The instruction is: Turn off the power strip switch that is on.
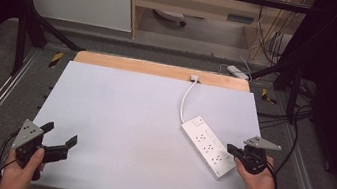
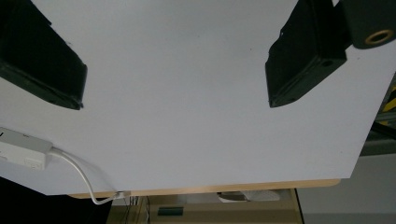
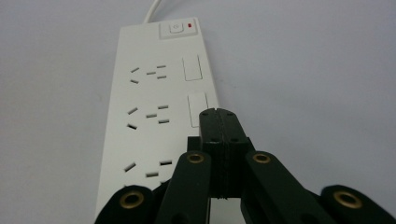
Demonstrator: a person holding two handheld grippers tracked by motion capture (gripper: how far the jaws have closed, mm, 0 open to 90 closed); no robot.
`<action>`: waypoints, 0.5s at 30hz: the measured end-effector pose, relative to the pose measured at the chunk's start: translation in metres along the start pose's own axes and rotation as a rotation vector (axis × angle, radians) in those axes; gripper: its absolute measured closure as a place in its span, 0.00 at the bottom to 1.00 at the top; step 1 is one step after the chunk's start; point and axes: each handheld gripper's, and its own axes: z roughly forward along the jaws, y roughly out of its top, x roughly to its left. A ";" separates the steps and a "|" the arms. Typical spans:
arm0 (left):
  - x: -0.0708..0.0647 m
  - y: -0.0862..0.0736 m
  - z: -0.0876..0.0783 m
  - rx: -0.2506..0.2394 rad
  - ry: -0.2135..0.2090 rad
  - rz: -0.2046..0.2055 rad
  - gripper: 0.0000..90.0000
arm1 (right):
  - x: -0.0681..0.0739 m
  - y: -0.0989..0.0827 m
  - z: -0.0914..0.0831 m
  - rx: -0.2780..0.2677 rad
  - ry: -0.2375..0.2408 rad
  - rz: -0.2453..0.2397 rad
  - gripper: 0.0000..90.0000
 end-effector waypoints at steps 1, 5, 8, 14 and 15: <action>0.000 0.000 0.000 0.001 0.000 0.000 0.06 | -0.001 0.000 0.000 0.001 -0.001 -0.003 1.00; 0.000 0.000 0.000 0.001 -0.001 0.001 0.06 | 0.000 -0.001 0.001 0.011 -0.003 -0.002 1.00; 0.000 0.000 0.000 0.002 0.000 0.001 0.06 | 0.000 -0.002 0.002 0.024 -0.006 -0.006 1.00; 0.000 0.000 0.000 0.003 0.001 0.003 0.06 | 0.000 -0.004 0.001 0.033 -0.009 -0.001 1.00; 0.000 0.000 0.000 0.003 -0.001 0.001 0.06 | 0.000 -0.004 0.000 0.034 -0.008 -0.001 1.00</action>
